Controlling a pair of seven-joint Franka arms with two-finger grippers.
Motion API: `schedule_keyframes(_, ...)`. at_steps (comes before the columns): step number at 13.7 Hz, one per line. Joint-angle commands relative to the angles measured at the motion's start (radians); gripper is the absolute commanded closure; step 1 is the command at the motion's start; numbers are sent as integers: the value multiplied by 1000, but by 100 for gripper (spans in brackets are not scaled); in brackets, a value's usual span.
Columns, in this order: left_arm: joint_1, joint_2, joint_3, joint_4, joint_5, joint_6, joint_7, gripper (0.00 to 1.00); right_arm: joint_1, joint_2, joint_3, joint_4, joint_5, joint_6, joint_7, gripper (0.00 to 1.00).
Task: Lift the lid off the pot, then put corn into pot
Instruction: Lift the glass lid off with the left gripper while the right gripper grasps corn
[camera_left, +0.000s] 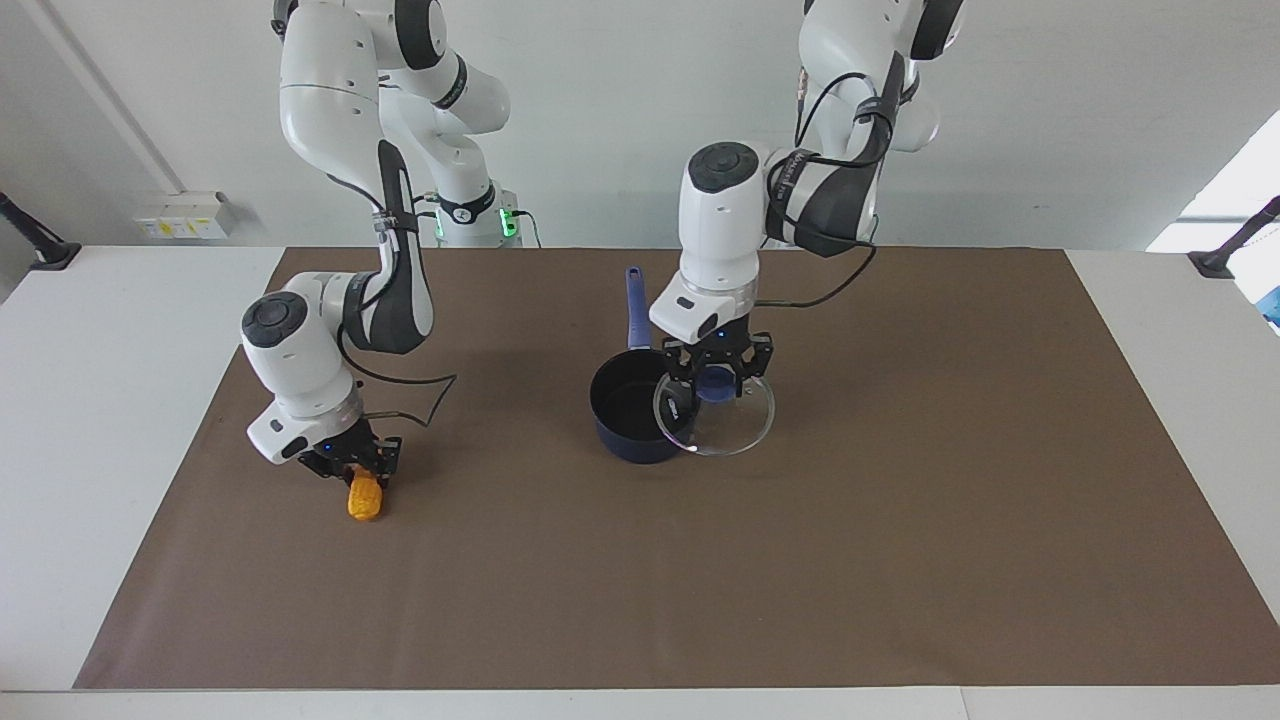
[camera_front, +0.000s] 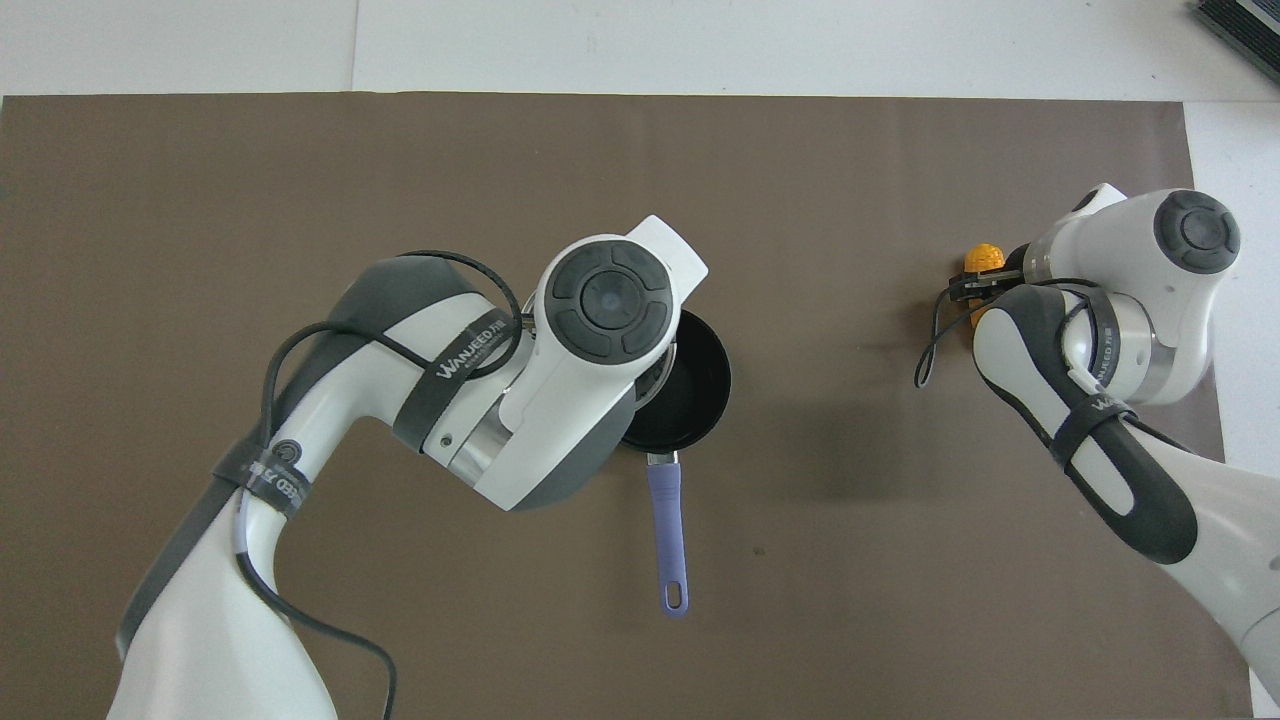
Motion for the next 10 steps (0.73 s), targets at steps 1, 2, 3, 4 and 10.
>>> schedule_keyframes(1, 85, -34, -10, -61, 15, 30, 102, 100, -8, -23, 6, 22, -12, -14, -10, 100)
schedule_keyframes(2, 125, -37, -11, -88, 11, 67, 150, 100, -5, -43, 9, 34, -12, -47, -10, 100)
schedule_keyframes(3, 158, -49, -11, -130, 8, 114, 202, 100, -2, -75, 13, 46, -12, -101, -9, 100)
schedule_keyframes(4, 206, -62, -14, -176, 4, 151, 282, 100, 21, -119, 13, 52, -12, -154, -6, 100)
schedule_keyframes(10, 421, -77, -14, -263, -124, 225, 638, 100, 220, -223, 12, 102, -36, -336, 233, 100)
